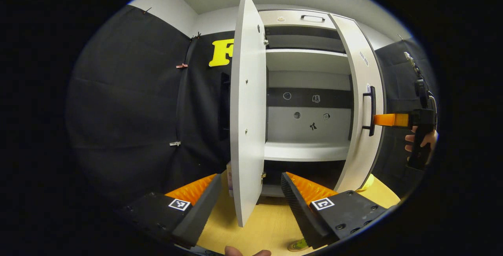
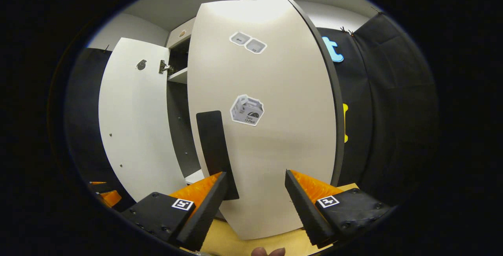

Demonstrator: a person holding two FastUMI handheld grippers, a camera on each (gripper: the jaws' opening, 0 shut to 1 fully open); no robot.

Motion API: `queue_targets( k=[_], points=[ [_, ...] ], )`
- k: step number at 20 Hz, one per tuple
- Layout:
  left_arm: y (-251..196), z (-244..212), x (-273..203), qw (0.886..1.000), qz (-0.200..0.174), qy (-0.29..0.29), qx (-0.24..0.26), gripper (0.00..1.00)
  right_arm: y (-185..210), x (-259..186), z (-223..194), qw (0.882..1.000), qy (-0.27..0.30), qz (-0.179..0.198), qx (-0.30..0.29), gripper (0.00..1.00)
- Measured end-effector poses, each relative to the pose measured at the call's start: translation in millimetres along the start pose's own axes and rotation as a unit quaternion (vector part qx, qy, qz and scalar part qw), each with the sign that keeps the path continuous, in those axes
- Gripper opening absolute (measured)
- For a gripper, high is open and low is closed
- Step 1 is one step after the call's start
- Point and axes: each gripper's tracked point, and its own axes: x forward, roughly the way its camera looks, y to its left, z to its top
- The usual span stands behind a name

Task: Grasp the bottle in the cabinet with the left hand and place it on the coaster, then close the right door with the right hand and the left door with the left hand.

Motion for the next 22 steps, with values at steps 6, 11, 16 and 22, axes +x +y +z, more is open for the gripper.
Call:
queue_targets(
  k=[6, 11, 16, 22],
  points=[
    [6.3, -4.2, 1.8, 1.0, 0.008, 0.005, 0.002, 0.96, 6.0, 27.3, -1.2, 1.0, 0.004, -0.012, 0.006, 0.98],
    [10.5, -8.1, 3.2, 1.0, 0.009, 0.012, 0.001, 0.96, 9.5, 45.4, -2.2, 1.0, 0.001, -0.017, 0.004, 0.98],
    [16.2, -7.8, 4.3, 1.0, 0.007, 0.013, 0.004, 0.96, 11.6, 62.4, -1.3, 1.0, -0.001, -0.029, -0.003, 0.98],
    [20.8, -5.5, 3.4, 1.0, 0.002, 0.013, 0.004, 0.96, 10.3, 75.9, -1.8, 0.999, 0.006, -0.046, -0.002, 0.98]
  ],
)
